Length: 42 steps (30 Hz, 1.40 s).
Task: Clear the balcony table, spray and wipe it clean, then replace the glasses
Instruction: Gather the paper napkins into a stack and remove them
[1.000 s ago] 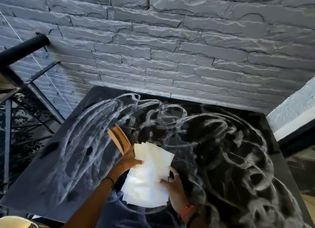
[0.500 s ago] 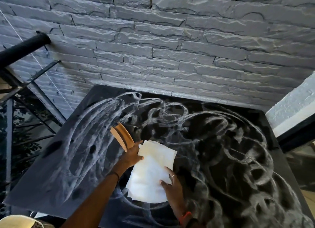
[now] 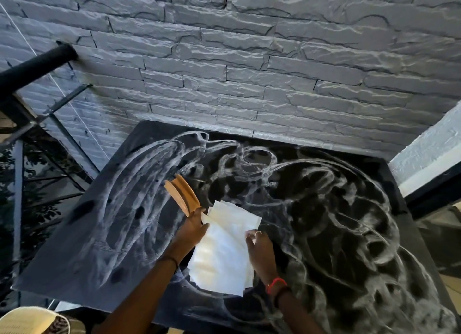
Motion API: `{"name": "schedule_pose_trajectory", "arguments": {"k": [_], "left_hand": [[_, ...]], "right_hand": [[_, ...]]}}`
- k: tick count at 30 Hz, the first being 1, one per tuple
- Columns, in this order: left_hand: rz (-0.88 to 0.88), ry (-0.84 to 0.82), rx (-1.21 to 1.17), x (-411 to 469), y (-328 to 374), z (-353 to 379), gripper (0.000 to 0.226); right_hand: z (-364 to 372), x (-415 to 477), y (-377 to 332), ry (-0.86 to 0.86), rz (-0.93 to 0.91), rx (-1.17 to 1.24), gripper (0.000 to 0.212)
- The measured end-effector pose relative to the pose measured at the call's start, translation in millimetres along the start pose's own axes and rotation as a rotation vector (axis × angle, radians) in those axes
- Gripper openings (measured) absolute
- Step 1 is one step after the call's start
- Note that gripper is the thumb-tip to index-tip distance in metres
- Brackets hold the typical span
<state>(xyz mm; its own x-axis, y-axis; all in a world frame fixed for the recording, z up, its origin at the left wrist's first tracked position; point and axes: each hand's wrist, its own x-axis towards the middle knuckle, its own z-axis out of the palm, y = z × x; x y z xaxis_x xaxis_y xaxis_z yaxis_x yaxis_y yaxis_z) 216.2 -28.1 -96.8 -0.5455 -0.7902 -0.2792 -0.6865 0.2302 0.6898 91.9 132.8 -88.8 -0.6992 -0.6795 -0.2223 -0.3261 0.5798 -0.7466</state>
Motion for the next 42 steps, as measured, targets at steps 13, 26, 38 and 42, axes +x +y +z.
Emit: {"name": "schedule_pose_trajectory", "arguments": {"k": [13, 26, 38, 42], "left_hand": [[0.013, 0.069, -0.122, 10, 15, -4, 0.033], [0.039, -0.046, 0.072, 32, 26, 2, 0.043], [0.194, 0.018, 0.320, 33, 26, 12, 0.062], [0.243, -0.009, 0.416, 34, 30, 15, 0.067]], "right_hand": [[23, 66, -3, 0.000, 0.030, -0.055, 0.008], [-13, 78, -6, -0.013, 0.086, -0.056, 0.007], [-6, 102, 0, -0.205, -0.159, -0.446, 0.062], [-4, 112, -5, -0.271, -0.176, -0.506, 0.062]]}}
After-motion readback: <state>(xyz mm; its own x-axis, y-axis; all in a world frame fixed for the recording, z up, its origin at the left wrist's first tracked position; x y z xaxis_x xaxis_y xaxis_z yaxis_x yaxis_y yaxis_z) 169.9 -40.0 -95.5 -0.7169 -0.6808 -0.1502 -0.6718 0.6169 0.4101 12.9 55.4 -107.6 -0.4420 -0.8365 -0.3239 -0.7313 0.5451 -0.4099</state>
